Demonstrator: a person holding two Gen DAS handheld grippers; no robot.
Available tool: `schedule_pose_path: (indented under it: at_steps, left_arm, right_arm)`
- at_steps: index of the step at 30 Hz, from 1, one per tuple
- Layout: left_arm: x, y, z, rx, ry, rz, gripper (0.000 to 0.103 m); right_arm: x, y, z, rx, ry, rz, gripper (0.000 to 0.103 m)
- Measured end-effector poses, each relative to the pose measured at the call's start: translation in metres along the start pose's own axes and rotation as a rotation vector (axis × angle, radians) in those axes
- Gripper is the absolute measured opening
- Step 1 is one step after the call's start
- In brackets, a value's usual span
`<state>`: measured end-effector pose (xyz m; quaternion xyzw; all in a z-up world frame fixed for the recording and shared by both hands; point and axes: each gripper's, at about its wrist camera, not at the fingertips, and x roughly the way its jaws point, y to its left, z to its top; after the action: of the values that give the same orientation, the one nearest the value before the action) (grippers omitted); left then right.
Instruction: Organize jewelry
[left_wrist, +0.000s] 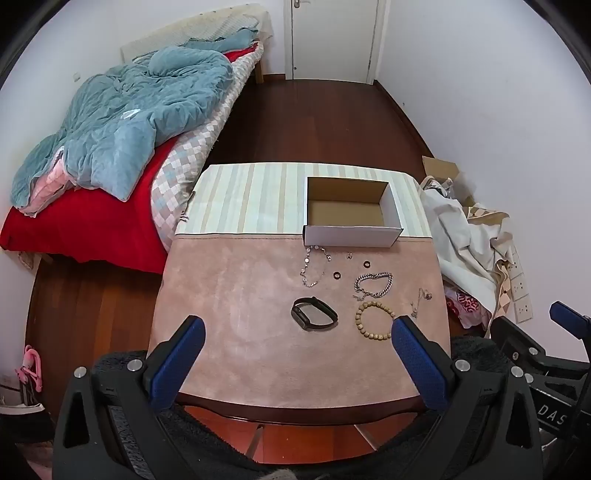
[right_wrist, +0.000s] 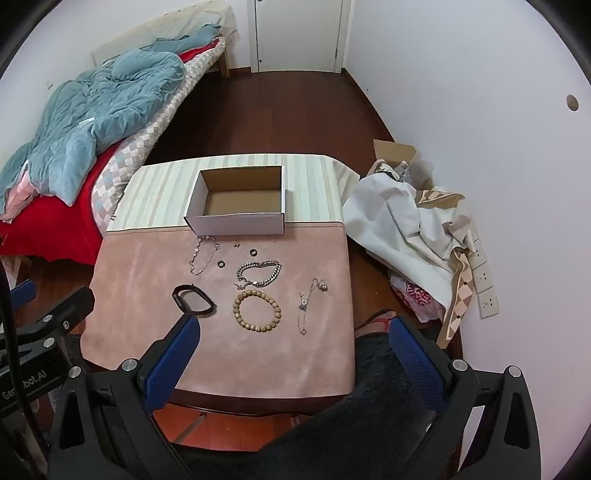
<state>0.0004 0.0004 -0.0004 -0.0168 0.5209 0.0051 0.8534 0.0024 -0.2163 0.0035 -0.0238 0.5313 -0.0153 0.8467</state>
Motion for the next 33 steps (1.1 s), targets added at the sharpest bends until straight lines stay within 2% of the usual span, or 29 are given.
schedule_pose_path:
  at_steps: [8,33]
  left_arm:
    - [0.000,0.007,0.003,0.001,-0.007,0.000,0.103]
    - [0.000,-0.005,-0.003,0.006,-0.008,0.009,0.103]
  right_arm:
    - [0.001,0.000,0.000,-0.003,0.007,0.010,0.103]
    - [0.000,0.002,0.001,-0.003,0.010,0.007,0.103]
